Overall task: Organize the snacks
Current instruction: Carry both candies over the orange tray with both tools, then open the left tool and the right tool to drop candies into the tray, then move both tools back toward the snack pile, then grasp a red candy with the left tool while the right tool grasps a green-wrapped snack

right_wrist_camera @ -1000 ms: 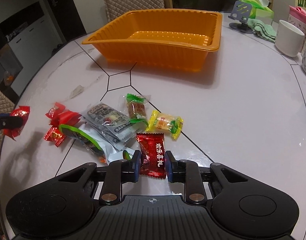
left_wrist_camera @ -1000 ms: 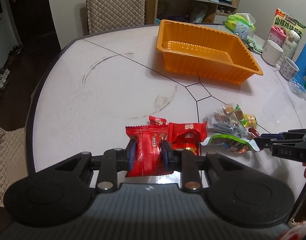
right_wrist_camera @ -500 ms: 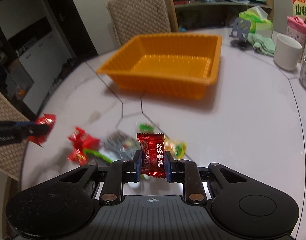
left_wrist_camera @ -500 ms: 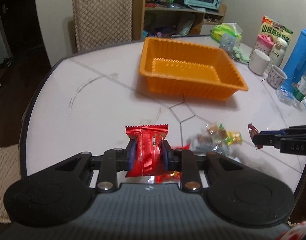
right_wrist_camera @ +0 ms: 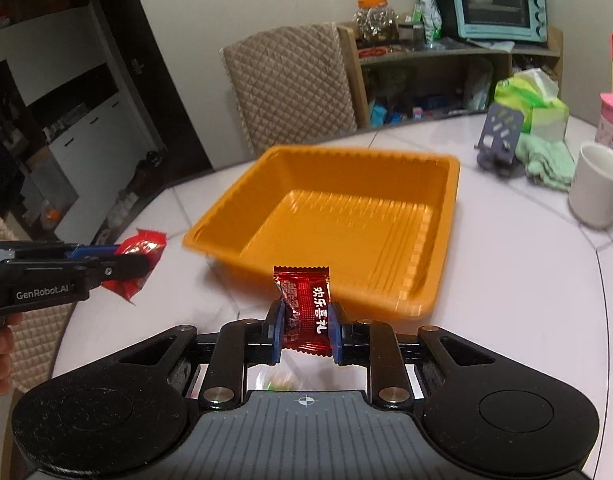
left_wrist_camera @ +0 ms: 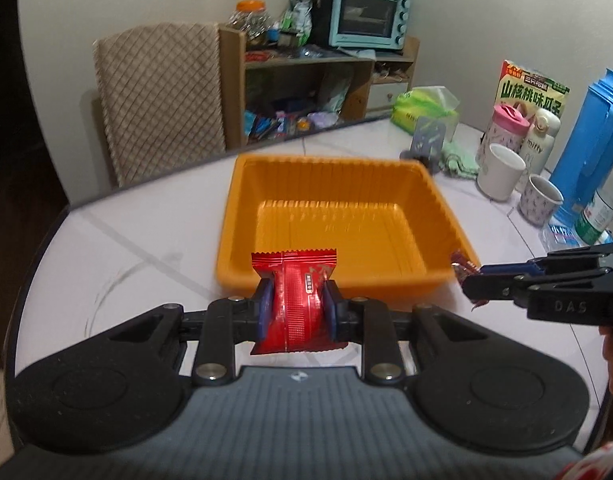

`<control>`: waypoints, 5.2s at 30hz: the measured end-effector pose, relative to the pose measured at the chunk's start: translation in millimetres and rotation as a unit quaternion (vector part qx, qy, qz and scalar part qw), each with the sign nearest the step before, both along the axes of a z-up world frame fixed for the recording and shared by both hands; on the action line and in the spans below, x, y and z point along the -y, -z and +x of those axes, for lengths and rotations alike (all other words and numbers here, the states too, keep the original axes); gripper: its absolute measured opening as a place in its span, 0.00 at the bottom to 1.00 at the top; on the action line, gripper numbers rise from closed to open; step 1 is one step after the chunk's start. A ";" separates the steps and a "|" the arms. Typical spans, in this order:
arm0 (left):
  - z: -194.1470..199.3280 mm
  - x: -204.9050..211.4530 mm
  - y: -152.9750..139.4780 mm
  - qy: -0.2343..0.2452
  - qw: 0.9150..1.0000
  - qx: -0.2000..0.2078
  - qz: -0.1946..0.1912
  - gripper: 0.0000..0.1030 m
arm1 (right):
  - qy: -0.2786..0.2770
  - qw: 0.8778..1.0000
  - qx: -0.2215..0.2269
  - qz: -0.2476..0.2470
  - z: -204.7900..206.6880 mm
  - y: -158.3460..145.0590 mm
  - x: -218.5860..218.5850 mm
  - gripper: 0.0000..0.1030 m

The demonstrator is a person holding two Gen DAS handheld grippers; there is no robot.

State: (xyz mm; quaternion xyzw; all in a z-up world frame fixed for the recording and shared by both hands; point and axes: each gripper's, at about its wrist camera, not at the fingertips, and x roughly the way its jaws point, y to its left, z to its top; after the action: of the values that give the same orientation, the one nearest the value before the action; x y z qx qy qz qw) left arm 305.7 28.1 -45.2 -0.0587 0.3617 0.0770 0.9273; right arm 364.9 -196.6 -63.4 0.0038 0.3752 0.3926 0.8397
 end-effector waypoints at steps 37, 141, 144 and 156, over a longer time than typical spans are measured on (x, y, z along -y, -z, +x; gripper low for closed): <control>139.7 -3.8 53.7 0.015 0.998 -0.055 -0.014 0.25 | 0.023 0.999 -0.028 -0.006 103.4 40.1 -26.0 0.23; -106.3 1.7 79.1 -0.014 0.988 -0.129 -0.083 0.48 | 0.133 0.982 -0.118 -0.060 -123.4 48.1 49.0 0.64; -100.4 1.2 86.2 -0.015 0.988 -0.132 -0.083 0.47 | 0.137 0.981 -0.121 -0.060 -120.7 49.4 49.6 0.64; -90.5 5.8 99.4 0.005 0.986 -0.136 -0.095 0.32 | 0.140 0.980 -0.130 -0.065 -114.2 54.7 50.0 0.64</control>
State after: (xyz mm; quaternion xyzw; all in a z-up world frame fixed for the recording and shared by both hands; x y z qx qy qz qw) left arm 215.2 22.3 -144.6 -0.1333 0.4904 0.0451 0.8601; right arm 250.7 -246.6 -118.1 0.0523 0.5013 0.2424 0.8290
